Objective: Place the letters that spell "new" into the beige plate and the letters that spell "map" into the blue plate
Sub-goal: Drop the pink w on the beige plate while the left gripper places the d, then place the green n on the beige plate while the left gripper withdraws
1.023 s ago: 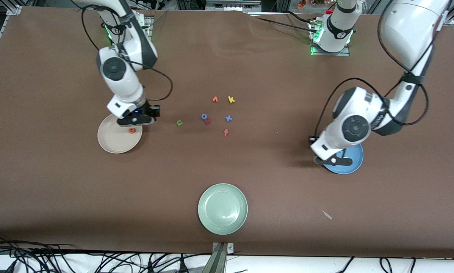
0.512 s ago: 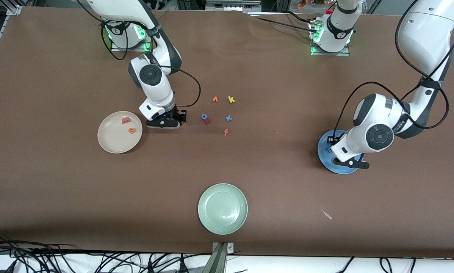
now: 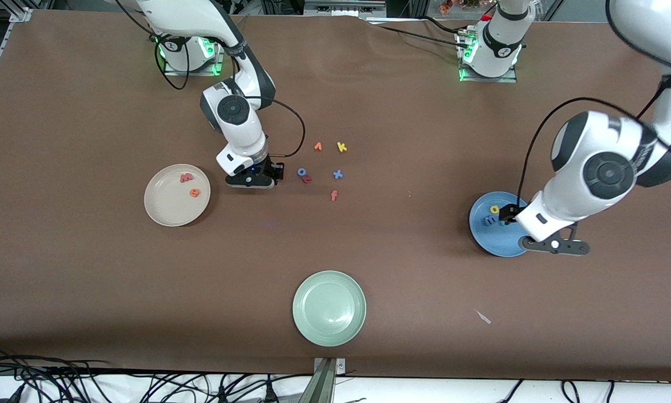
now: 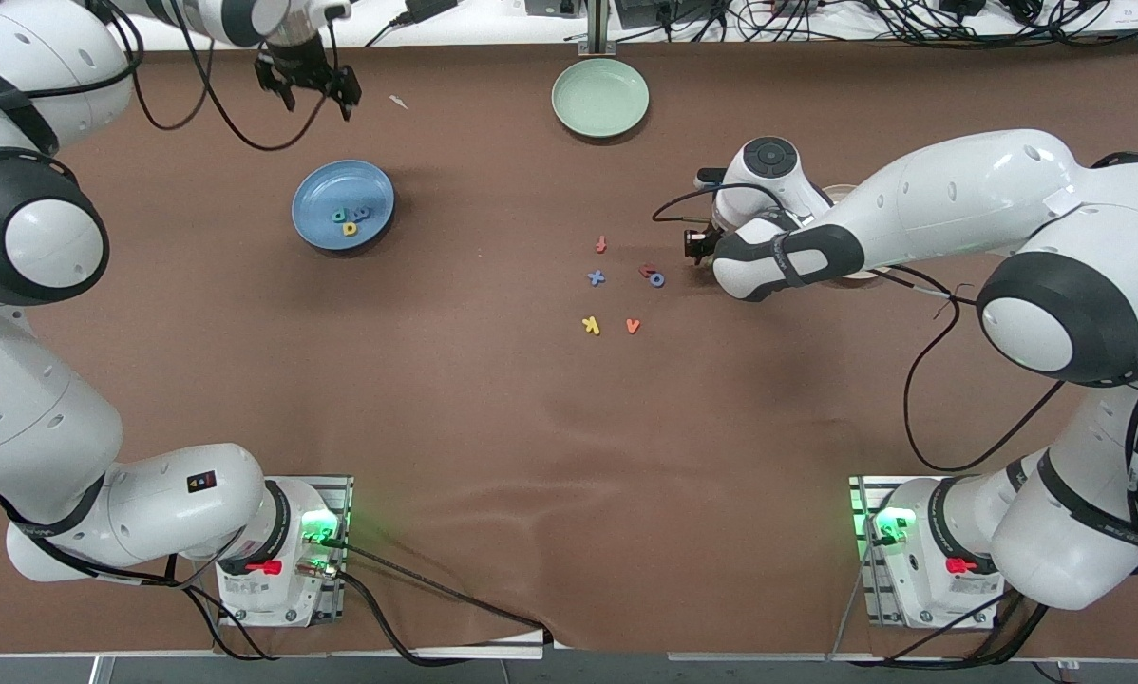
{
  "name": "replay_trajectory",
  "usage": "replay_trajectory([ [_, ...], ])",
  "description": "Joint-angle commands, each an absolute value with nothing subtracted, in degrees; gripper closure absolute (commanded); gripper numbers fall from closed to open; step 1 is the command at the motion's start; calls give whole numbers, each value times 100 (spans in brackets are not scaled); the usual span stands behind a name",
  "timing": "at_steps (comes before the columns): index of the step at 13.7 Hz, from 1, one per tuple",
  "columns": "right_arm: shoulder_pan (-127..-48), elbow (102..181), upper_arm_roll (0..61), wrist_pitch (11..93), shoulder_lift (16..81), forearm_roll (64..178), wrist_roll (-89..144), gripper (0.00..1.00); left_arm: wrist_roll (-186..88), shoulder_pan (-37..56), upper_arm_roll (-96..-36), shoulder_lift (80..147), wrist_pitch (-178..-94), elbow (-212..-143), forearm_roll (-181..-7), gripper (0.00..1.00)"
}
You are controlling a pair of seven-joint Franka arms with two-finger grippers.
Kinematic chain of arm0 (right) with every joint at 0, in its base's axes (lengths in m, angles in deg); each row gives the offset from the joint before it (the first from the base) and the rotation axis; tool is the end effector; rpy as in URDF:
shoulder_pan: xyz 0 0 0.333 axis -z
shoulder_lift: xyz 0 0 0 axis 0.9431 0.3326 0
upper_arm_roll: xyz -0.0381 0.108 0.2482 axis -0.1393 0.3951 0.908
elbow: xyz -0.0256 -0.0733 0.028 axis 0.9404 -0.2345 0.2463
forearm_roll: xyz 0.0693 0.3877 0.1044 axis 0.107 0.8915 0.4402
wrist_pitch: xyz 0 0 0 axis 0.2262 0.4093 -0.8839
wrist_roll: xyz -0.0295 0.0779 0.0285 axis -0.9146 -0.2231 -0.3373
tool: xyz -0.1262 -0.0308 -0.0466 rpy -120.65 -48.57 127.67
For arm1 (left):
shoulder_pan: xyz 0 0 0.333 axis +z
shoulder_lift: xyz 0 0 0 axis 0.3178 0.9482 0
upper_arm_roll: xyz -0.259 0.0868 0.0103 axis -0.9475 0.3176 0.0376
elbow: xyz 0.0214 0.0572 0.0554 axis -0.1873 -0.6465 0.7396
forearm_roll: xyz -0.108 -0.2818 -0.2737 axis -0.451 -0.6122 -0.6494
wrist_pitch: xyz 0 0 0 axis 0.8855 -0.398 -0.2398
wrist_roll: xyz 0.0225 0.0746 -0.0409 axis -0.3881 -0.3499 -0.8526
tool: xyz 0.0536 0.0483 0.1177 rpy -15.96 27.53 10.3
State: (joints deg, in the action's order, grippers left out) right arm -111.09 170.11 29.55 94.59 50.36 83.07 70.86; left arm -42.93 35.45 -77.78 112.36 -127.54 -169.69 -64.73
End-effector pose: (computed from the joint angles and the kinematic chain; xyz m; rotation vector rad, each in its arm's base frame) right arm 0.4555 0.3019 0.0968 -3.1295 0.0641 -0.1646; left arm 0.6491 -0.0876 0.3281 -3.0004 0.1653 0.0741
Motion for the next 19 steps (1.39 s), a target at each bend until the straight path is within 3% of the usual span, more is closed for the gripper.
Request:
replay_trajectory([
  [1,-11135,17119,2951,9728,5096,8359,7082,37,-4290,3532,-7999,11175,-11573,-15966,-6782,0],
  [4,-11135,17119,2943,9746,5113,8350,7064,44,-4299,3540,-8026,11166,-10516,-15102,-7311,0],
  [6,-11135,17119,2943,9754,5122,8341,7064,54,-4316,3532,-7912,10922,-10443,-15021,-7574,0],
  [8,-11135,17128,2943,9754,5122,8341,7021,64,-4334,3087,-7205,10666,-10452,-15108,-8126,0],
  [11,-11135,17128,2934,9737,5122,8341,6924,70,-4684,1874,-5622,10069,-10583,-15827,-8718,0],
  [14,-11109,17093,2838,9658,4991,8341,6591,70,-4686,1642,-5468,9130,-11459,-17267,-8657,0],
  [16,-11109,17015,2724,9265,4833,8341,6415,70,-4747,1651,-5468,9013,-11577,-17464,-8657,0],
  [19,-11100,16497,2320,7905,4499,8376,5600,70,-4765,1809,-5468,8952,-11568,-17517,-8657,0],
])
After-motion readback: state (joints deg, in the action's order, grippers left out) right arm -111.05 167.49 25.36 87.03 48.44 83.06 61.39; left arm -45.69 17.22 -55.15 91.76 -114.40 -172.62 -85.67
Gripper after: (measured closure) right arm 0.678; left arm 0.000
